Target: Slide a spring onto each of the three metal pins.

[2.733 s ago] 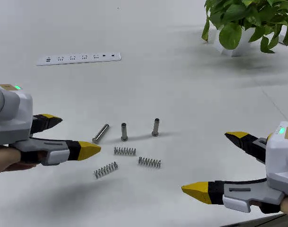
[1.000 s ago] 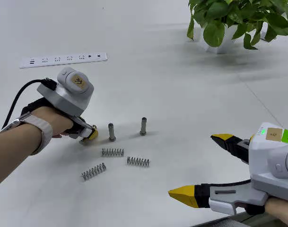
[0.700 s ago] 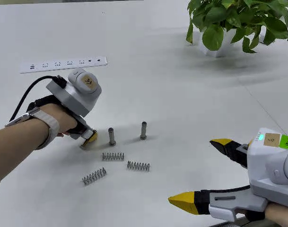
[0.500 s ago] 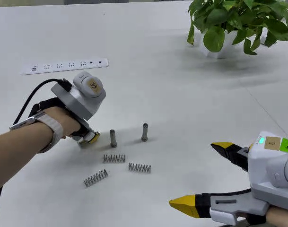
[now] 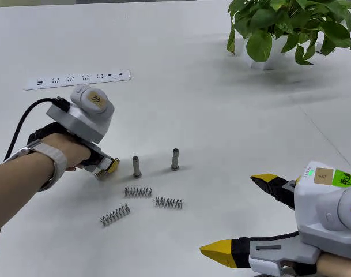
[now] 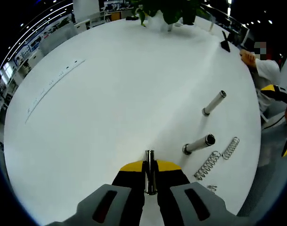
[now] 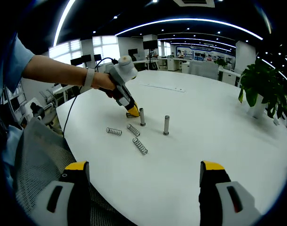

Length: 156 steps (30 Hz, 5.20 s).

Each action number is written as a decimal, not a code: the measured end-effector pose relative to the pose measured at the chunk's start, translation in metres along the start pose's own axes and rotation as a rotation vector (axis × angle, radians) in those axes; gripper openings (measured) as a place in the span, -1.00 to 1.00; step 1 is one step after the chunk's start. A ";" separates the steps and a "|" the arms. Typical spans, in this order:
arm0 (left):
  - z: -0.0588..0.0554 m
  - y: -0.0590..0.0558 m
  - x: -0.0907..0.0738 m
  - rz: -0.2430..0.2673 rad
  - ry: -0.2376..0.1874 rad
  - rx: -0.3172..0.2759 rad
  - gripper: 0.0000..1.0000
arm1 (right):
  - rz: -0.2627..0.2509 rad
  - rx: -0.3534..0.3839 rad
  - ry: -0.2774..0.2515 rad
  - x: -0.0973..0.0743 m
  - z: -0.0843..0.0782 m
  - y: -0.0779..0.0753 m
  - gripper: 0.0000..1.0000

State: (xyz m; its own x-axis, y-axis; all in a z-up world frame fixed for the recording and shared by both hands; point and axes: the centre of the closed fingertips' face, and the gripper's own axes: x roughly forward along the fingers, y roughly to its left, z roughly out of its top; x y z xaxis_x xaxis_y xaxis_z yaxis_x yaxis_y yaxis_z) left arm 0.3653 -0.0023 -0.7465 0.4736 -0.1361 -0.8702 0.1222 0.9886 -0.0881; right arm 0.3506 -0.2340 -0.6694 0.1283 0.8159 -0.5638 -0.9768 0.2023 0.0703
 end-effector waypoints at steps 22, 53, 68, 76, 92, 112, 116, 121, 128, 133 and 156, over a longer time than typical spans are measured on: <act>0.005 0.012 -0.018 0.018 -0.231 -0.075 -0.86 | 0.033 -0.021 0.013 0.006 0.000 0.010 0.96; -0.015 -0.001 -0.048 0.090 -0.373 -0.057 -0.86 | 0.068 -0.039 0.020 0.011 0.001 0.022 0.96; -0.018 0.002 -0.050 0.112 -0.372 -0.020 -0.85 | 0.071 -0.039 0.021 0.011 0.001 0.023 0.95; -0.018 0.002 -0.050 0.112 -0.387 -0.022 -0.85 | 0.071 -0.039 0.022 0.012 0.001 0.022 0.95; -0.019 0.000 -0.049 0.111 -0.396 -0.012 -0.83 | 0.070 -0.035 0.028 0.011 -0.002 0.022 0.95; -0.015 -0.001 -0.051 0.090 -0.426 -0.014 -0.24 | 0.066 -0.035 0.029 0.012 -0.001 0.022 0.95; -0.011 -0.004 -0.056 0.077 -0.450 -0.001 0.08 | 0.067 -0.036 0.030 0.012 -0.002 0.021 0.96; -0.014 -0.009 -0.058 0.055 -0.453 0.019 0.38 | 0.070 -0.038 0.030 0.013 -0.001 0.022 0.96; -0.020 -0.009 -0.063 0.051 -0.445 0.051 0.53 | 0.070 -0.039 0.029 0.013 -0.001 0.021 0.96; -0.027 -0.012 -0.067 0.037 -0.438 0.059 0.55 | 0.070 -0.041 0.029 0.013 -0.001 0.021 0.96; -0.060 -0.036 -0.076 -0.010 -0.361 0.163 0.46 | 0.070 -0.049 0.031 0.014 -0.001 0.019 0.96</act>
State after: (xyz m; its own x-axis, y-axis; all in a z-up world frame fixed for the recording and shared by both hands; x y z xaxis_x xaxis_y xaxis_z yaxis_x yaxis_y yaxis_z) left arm 0.2729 -0.0240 -0.7061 0.7447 -0.1885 -0.6403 0.2516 0.9678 0.0077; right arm 0.3336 -0.2192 -0.6766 0.0544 0.8096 -0.5845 -0.9905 0.1179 0.0710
